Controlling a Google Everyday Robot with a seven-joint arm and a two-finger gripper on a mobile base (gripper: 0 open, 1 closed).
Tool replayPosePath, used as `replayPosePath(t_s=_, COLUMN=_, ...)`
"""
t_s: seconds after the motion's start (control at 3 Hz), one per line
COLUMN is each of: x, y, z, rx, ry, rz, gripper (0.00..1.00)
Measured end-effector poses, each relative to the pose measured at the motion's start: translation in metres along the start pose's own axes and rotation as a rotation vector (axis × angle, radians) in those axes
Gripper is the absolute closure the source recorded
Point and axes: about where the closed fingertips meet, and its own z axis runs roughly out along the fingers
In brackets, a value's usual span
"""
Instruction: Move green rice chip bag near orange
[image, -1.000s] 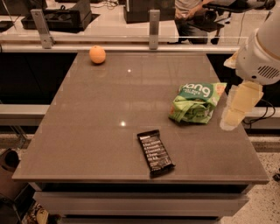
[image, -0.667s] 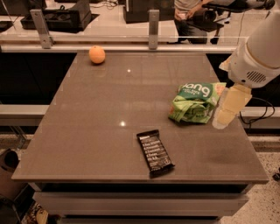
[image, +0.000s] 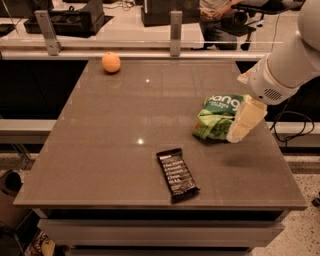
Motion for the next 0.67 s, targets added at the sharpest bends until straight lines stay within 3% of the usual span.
replayPosePath(t_s=0.67, x=-0.028, y=-0.003, z=0.041, rx=-0.030, ry=-0.106, rz=-0.011, gripper=0.00)
